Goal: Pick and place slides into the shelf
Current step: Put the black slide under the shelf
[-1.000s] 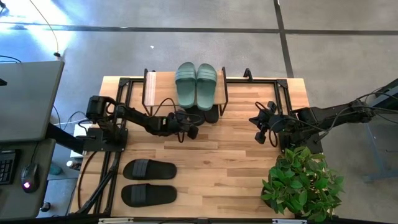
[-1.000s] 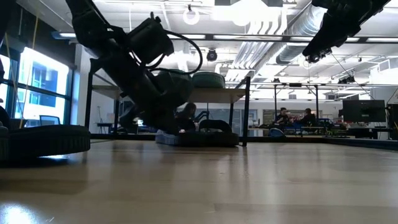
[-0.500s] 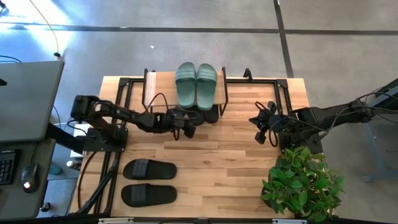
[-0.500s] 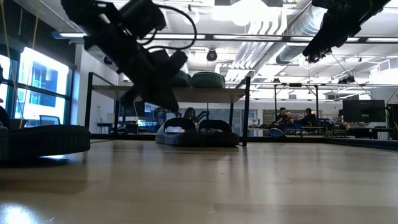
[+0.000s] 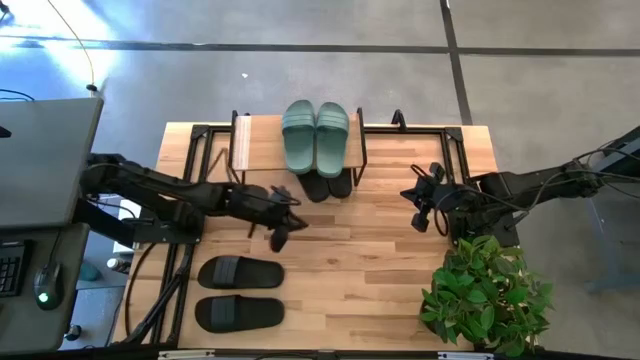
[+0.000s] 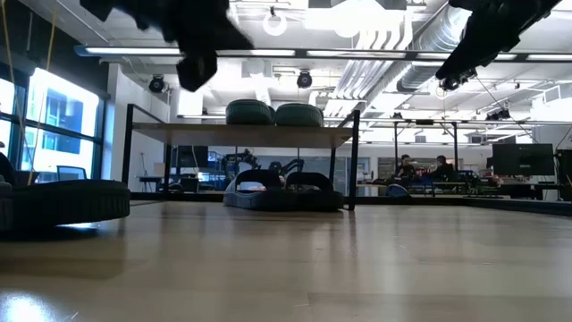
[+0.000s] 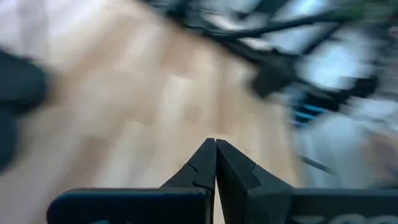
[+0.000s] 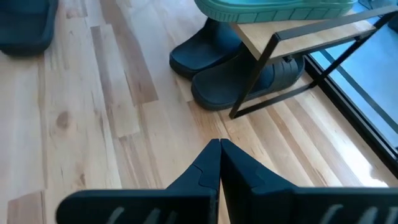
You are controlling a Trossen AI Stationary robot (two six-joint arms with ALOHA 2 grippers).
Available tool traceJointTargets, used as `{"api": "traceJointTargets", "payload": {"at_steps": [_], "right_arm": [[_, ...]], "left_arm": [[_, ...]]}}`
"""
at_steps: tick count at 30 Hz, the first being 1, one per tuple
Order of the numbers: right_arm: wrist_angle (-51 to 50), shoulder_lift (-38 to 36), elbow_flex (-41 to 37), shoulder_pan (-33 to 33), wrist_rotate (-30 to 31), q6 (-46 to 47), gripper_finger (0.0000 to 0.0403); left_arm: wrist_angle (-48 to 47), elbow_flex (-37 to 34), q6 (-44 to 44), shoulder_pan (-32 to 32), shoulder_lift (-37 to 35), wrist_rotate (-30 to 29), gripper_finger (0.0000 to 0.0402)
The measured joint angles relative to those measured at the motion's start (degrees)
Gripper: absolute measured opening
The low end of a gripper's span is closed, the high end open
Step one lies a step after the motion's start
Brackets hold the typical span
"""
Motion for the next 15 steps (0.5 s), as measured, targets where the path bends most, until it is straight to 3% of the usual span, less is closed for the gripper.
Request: {"api": "traceJointTargets", "payload": {"at_steps": [3, 6, 10, 15], "right_arm": [[0.04, -0.73, 0.0, 0.0, -0.76, -0.83, 0.0], [0.53, -1.83, -0.06, -0.02, -2.28, -1.09, 0.0], [0.79, -3.07, -0.11, -0.04, -3.1, -1.07, 0.0], [1.91, -3.33, -0.11, -0.91, -5.74, -1.89, 0.0]], "left_arm": [[-0.15, 0.01, -3.18, -0.05, -3.5, 8.39, 0.0], [-5.96, 1.71, -5.24, -1.71, -5.76, 8.6, 0.0], [-23.16, 9.37, -5.19, -5.67, -5.85, 1.59, 0.0], [-42.41, 20.77, -4.74, -12.09, -4.47, -12.88, 0.0]]}}
